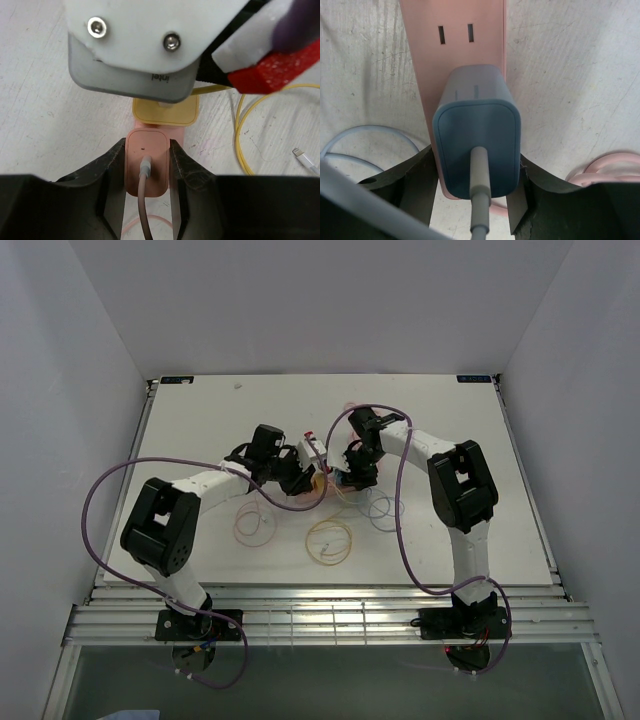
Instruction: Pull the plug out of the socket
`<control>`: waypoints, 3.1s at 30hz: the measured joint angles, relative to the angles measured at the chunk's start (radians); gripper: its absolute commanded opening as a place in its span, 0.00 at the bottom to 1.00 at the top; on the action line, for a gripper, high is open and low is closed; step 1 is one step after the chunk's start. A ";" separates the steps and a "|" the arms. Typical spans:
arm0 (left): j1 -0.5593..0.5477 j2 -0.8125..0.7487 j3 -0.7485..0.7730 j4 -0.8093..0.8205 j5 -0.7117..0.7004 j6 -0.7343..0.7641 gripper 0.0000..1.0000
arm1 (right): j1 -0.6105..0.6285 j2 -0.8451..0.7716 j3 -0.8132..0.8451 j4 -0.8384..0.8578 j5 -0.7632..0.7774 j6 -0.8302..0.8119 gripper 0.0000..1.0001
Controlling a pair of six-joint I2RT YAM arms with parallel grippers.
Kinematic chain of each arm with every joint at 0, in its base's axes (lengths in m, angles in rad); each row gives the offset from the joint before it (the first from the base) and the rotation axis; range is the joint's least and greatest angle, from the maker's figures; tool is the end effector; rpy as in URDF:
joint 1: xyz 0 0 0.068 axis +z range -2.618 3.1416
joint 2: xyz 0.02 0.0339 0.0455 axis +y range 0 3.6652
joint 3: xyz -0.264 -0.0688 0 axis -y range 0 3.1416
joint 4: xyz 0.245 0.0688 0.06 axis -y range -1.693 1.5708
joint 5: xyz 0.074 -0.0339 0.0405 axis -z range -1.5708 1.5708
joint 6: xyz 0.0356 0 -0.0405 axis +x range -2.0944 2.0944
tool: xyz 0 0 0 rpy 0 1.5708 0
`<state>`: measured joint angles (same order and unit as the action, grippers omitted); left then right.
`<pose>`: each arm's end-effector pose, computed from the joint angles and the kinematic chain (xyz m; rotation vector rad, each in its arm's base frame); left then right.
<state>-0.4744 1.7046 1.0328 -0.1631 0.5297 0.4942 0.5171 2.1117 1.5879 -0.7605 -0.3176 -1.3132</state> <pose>0.3072 -0.1780 0.1920 1.3022 1.9512 -0.6239 0.3670 0.2215 0.1658 -2.2151 1.6237 0.2518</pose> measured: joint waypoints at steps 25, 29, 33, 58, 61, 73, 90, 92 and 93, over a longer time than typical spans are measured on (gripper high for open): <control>-0.027 -0.041 -0.060 0.082 -0.135 -0.099 0.00 | 0.006 -0.001 0.002 -0.008 0.006 0.024 0.08; -0.025 -0.042 -0.062 0.084 -0.109 -0.090 0.00 | 0.006 0.000 0.002 -0.008 0.007 0.021 0.08; -0.014 -0.068 -0.111 0.137 -0.047 -0.082 0.00 | 0.012 0.000 0.002 -0.014 0.014 0.005 0.08; 0.017 -0.171 -0.064 0.164 -0.066 -0.179 0.00 | 0.008 -0.035 -0.041 0.020 0.034 0.077 0.64; 0.042 -0.192 -0.046 0.154 -0.101 -0.219 0.00 | 0.006 -0.064 -0.082 0.047 0.032 0.100 0.85; 0.268 -0.219 -0.044 0.124 -0.264 -0.405 0.00 | 0.005 -0.303 -0.184 0.155 -0.003 0.133 0.90; 0.518 0.051 -0.017 0.179 -0.437 -0.653 0.21 | -0.053 -0.833 -0.712 0.689 0.316 0.643 0.90; 0.579 0.066 -0.017 0.210 -0.381 -0.691 0.27 | -0.057 -0.892 -0.745 0.753 0.327 0.706 0.90; 0.607 0.071 -0.017 0.228 -0.348 -0.708 0.32 | -0.057 -0.914 -0.756 0.783 0.331 0.735 0.90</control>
<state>0.1322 1.7756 1.0161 0.0650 0.1814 -0.2134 0.4603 1.1976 0.8322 0.0227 0.0132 -0.5785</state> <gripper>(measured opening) 0.427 0.903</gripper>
